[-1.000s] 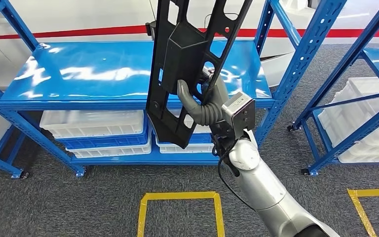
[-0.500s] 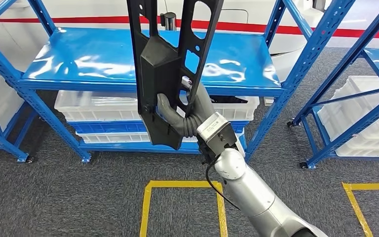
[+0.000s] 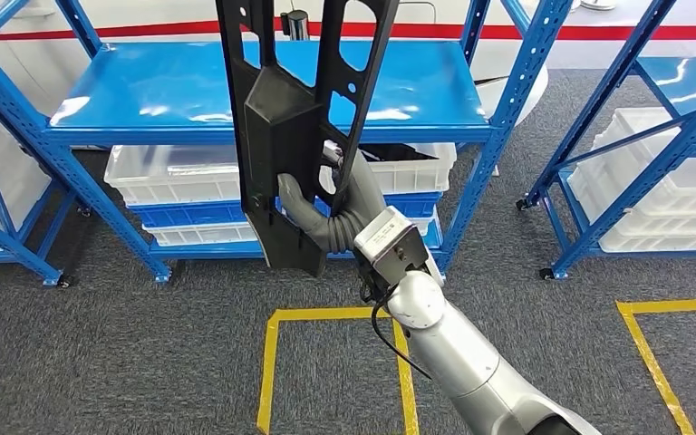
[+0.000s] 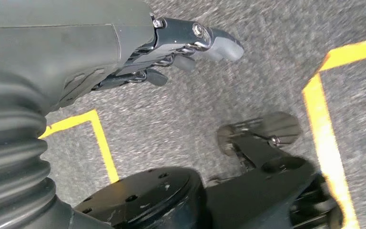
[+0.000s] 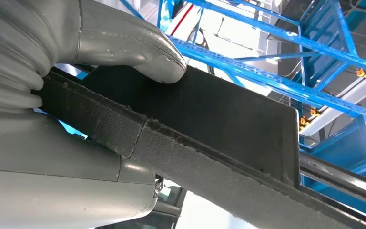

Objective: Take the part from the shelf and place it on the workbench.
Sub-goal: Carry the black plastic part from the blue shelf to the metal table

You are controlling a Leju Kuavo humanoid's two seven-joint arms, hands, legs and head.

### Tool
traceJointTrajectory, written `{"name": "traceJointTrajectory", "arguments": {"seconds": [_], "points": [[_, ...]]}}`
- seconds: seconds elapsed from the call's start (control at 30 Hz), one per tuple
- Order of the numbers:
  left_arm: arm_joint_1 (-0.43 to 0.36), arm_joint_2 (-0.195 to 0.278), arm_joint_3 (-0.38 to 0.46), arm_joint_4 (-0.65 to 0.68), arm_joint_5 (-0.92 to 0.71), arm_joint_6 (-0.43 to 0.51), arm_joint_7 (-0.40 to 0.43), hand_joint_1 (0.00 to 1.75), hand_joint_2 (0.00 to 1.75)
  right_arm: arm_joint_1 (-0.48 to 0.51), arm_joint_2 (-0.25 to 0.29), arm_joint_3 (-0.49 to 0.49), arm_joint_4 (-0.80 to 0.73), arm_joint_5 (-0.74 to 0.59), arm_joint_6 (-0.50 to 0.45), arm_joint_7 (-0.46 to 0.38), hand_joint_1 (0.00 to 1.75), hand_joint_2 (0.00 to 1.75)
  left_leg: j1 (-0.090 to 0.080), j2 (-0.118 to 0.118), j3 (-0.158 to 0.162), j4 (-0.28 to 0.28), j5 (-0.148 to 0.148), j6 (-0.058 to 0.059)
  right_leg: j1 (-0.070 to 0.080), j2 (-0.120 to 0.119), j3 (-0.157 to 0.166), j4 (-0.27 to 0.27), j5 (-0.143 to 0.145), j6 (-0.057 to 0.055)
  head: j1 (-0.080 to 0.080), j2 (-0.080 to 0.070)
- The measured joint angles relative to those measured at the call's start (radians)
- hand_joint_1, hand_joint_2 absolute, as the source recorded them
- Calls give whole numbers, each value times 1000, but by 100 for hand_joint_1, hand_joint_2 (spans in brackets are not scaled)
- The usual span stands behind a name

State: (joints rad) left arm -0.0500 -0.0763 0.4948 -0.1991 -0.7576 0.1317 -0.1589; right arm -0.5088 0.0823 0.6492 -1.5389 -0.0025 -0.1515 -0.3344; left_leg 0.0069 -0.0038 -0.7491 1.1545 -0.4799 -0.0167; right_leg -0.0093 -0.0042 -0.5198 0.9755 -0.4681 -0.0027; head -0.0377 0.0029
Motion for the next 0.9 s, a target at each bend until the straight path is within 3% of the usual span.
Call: {"name": "traceJointTrajectory", "arguments": {"seconds": [0.03, 0.07, 0.13, 0.17, 0.2, 0.27, 0.3, 0.33, 0.4, 0.47, 0.53, 0.57, 0.6, 0.67, 0.73, 0.8, 0.87, 0.9], "points": [[0, 0, 0, 0, -1, 0, 0, 0, 175, 1, 0, 0, 0, -2, 2, -1, 175, 175, 5, 0, -9, 68, -38, -7, -1, 0, -14, 1, 12, 2, 0, 0], [0, 1, 0, 0, -2, -1, -1, 0, 175, 3, 0, 0, 0, -3, 4, -2, 175, 175, 10, 0, -11, 124, -51, -14, -3, -1, -29, 4, 23, 6, 0, 0], [0, 4, 0, 0, -4, -1, -3, 0, 175, 7, 0, 0, 1, -4, 7, -2, 175, 175, 22, 0, 25, 151, -13, -28, -9, -2, -60, 13, 40, 17, 0, 0], [-1, 5, 0, 0, -5, -2, -4, 0, 175, 7, 0, 0, 1, -5, 8, -2, 175, 175, 29, 0, 69, 112, 10, -36, -14, -2, -74, 21, 47, 24, 0, 0], [-3, 4, 0, -1, -6, -3, -5, 0, 175, 7, 1, 0, 1, -5, 9, -2, 175, 175, 33, -2, 121, 51, 11, -47, -15, -2, -89, 31, 52, 31, -1, 0], [-8, 4, 0, -1, -7, -5, -6, 0, 175, 6, 3, -1, 1, -5, 10, -3, 175, 175, 34, -10, 194, -61, -18, -49, -15, -2, -113, 50, 63, 46, -2, 0], [-10, 4, 0, -1, -7, -6, -6, 0, 175, 7, 4, -1, 1, -5, 11, -3, 175, 175, 29, -13, 204, -87, -32, -41, -13, -2, -122, 52, 71, 54, -2, 0], [-10, 5, 0, -1, -8, -6, -6, 0, 175, 8, 3, -1, 1, -5, 11, -3, 175, 175, 24, -14, 198, -95, -31, -26, -15, -2, -127, 50, 82, 64, -1, 0], [-10, 6, 0, -1, -8, -6, -4, 0, 175, 10, 0, -2, 4, -6, 13, -4, 175, 175, 18, -8, 176, -97, -11, 6, -19, -1, -144, 53, 79, 74, -1, 0], [-10, 7, 0, -1, -9, -6, -3, 0, 175, 11, -3, -4, 7, -7, 15, -3, 175, 175, 14, -3, 149, -100, 15, 33, -21, 0, -176, 121, 12, 64, 2, 0], [-10, 8, 0, -1, -11, -6, -2, 0, 175, 12, -4, -5, 8, -9, 15, -3, 175, 175, 7, -2, 116, -99, 40, 45, -15, 0, -209, 251, -74, 49, 4, 0], [-10, 8, 0, -1, -12, -6, -2, 0, 175, 12, -5, -5, 9, -9, 15, -3, 175, 175, 4, -1, 100, -99, 53, 47, -12, 0, -216, 307, -96, 49, 5, 0], [-10, 7, 0, -1, -13, -6, -2, 0, 175, 13, -5, -5, 10, -9, 15, -3, 175, 175, 0, 0, 83, -99, 67, 48, -7, 1, -210, 338, -98, 51, 4, 0], [-10, 7, 0, -1, -14, -6, -1, 0, 175, 14, -6, -5, 12, -9, 15, -3, 175, 175, -7, 1, 52, -99, 93, 49, 6, 1, -147, 302, -67, 54, 4, 0], [-11, 3, 0, -1, -14, -5, -1, 0, 175, 10, -3, -5, 12, -9, 15, -3, 175, 175, -10, 1, 30, -98, 118, 47, 26, -1, -26, 155, -64, 33, 4, 0], [-12, -2, 0, -1, -14, -5, 0, 0, 175, 7, 1, -5, 12, -8, 15, -4, 175, 175, -8, 3, 24, -106, 145, 39, 39, -4, 46, 44, -81, 12, 4, 0], [-11, -2, 0, -1, -15, -4, 0, 0, 175, 6, 3, -5, 12, -8, 16, -4, 175, 175, -5, 5, 26, -122, 170, 27, 38, -3, 42, 20, -66, 3, 8, 0], [-11, -2, 1, -1, -15, -4, 0, 0, 175, 5, 3, -5, 12, -8, 16, -4, 175, 175, -4, 4, 23, -122, 163, 21, 33, -2, 36, 13, -51, -3, 9, 0]]}}
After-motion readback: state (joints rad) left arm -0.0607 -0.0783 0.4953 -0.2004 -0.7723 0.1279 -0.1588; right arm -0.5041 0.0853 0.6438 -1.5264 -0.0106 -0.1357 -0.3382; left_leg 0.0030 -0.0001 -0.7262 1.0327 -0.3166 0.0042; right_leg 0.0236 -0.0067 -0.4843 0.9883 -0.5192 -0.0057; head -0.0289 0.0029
